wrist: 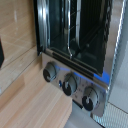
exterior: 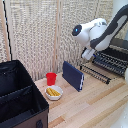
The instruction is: Gently stretch your hand towards the oven tray's handle, obtaining a firm grip, and draw it cautiously out of the oven. Transition your grip to the hot dog bowl, gingerly seizing the edge, and elevate it from the surface. Hover the bowl over the tray, delicately lower it, and temper your grip, establishing the bowl's equilibrium.
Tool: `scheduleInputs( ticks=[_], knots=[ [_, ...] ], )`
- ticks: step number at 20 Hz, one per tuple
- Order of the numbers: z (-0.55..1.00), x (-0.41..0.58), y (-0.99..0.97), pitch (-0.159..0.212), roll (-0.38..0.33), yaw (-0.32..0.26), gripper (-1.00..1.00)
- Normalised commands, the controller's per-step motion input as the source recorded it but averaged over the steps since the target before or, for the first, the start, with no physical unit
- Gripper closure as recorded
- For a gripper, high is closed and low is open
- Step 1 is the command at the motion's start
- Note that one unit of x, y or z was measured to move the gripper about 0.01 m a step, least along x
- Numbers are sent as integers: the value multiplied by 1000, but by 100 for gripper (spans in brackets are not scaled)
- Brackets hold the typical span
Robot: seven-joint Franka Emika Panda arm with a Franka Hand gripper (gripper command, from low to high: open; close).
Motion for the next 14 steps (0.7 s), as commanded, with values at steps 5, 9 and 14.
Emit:
scheduleInputs(
  ticks=[5, 9, 14],
  knots=[
    [-158, 45, -463, 29, -205, 86, -100],
    [-64, 105, -444, 1, -175, -3, -100],
    [-96, 192, -478, 0, -125, -21, -100]
  ],
)
